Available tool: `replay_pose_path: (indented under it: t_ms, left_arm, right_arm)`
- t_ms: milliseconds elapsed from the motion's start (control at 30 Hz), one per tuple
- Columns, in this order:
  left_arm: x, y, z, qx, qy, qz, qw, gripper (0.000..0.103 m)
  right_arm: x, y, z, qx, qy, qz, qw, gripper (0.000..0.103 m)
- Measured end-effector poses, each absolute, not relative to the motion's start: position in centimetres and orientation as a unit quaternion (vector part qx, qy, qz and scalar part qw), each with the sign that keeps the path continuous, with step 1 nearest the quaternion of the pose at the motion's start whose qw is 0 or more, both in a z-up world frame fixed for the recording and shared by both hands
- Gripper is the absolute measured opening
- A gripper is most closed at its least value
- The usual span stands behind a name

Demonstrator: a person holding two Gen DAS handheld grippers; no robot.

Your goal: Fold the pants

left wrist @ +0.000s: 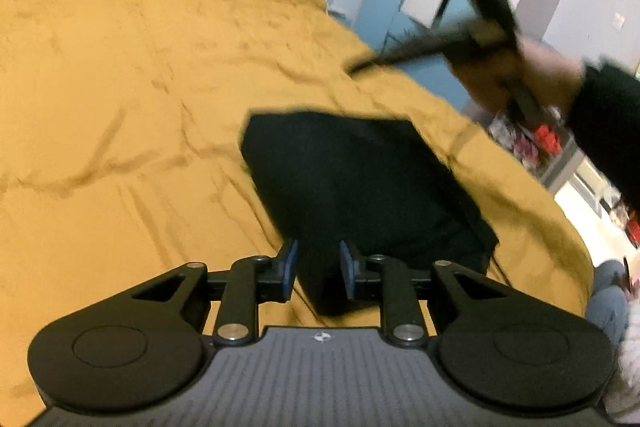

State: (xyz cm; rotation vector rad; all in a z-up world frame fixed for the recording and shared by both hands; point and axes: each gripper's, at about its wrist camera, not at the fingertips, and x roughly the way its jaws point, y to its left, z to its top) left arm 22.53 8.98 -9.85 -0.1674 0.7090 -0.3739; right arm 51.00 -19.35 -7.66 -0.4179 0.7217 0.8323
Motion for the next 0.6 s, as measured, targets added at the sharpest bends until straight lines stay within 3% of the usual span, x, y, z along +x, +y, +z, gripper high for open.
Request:
replay_pose_path:
  t_ms: [133,233,367,433,500,600]
  left_arm:
    - [24.8,10.9,-7.6,-0.064,0.321,-0.179,0.928,0.032]
    - [28.3,12.4,-7.0,-0.033,0.3,-0.192,0.934,0.048]
    - [34.9,14.5,-8.8,-0.079,0.326,-0.247,0.909,0.039]
    - [36.8,14.4,-10.0,-0.087,0.34,-0.278,0.894,0.039]
    - [38.3,14.3,-11.3,-0.094,0.355,-0.296,0.882,0.039]
    - [39.8,14.1,-13.2,-0.116,0.366,-0.314,0.868,0.039]
  right_arm:
    - [46.7,-22.3,-7.4,-0.157,0.343,0.381,0.844,0.004]
    - [42.6,-22.8,-7.4,-0.111,0.342,0.392,0.847,0.007]
    - [37.3,-19.9,-9.1,-0.064,0.348,0.39,0.85,0.016]
    - [34.7,-17.7,-10.0,-0.067,0.347,0.384,0.853,0.021]
    - [32.3,-15.7,-10.7,-0.07,0.337,0.37,0.863,0.033]
    - [29.5,-13.2,-11.7,-0.08,0.319,0.335,0.883,0.036]
